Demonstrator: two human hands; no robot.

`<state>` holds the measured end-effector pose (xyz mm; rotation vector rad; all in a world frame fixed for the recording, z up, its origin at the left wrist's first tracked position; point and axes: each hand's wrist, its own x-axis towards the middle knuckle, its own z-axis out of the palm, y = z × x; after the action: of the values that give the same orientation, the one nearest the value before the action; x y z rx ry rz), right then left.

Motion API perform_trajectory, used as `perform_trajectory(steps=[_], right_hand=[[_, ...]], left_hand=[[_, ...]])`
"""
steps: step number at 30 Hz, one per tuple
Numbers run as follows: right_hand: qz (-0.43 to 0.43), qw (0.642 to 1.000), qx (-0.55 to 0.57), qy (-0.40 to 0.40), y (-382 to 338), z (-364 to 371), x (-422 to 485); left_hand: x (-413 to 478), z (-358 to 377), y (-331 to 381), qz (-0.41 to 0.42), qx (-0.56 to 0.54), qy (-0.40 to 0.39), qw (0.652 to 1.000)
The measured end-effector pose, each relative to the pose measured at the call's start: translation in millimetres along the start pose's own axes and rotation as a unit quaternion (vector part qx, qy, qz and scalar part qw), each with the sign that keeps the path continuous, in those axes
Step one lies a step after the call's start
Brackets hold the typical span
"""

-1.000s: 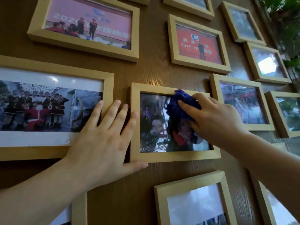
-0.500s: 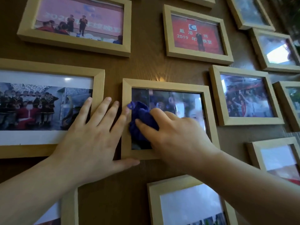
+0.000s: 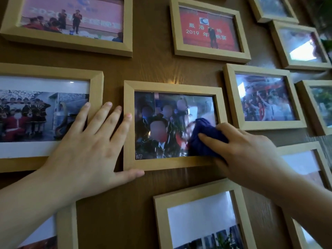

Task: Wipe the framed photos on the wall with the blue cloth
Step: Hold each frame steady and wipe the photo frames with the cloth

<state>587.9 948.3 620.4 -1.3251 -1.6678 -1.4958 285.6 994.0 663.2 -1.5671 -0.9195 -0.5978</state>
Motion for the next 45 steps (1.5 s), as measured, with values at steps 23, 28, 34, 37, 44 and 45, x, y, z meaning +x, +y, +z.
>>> perform_trajectory(steps=[23,28,34,37,44,45], right_hand=[[-0.086,0.996,-0.039,-0.007,54.5,-11.6,-1.6],[-0.052,0.997,-0.045,0.023,95.1,-13.1,-26.7],[-0.022,0.998,-0.055,0.039,138.1,-8.0,-40.0],[0.011,0.998,-0.026,0.051,155.2,-3.5,-38.8],[0.133,0.987,-0.001,0.094,187.0,9.6,-31.3],[0.139,0.985,-0.001,0.100,190.0,10.6,-29.8]], left_hand=[[-0.8,-15.8,15.3,0.003,-0.007,-0.010,1.000],[15.4,-31.6,48.0,0.043,-0.039,0.026,0.998],[69.0,-44.3,123.3,0.099,-0.080,0.076,0.989],[102.6,-47.3,148.4,0.124,-0.090,0.094,0.984],[160.6,-45.3,177.6,0.071,-0.064,0.059,0.994],[165.1,-42.1,180.0,0.064,-0.060,0.062,0.994]])
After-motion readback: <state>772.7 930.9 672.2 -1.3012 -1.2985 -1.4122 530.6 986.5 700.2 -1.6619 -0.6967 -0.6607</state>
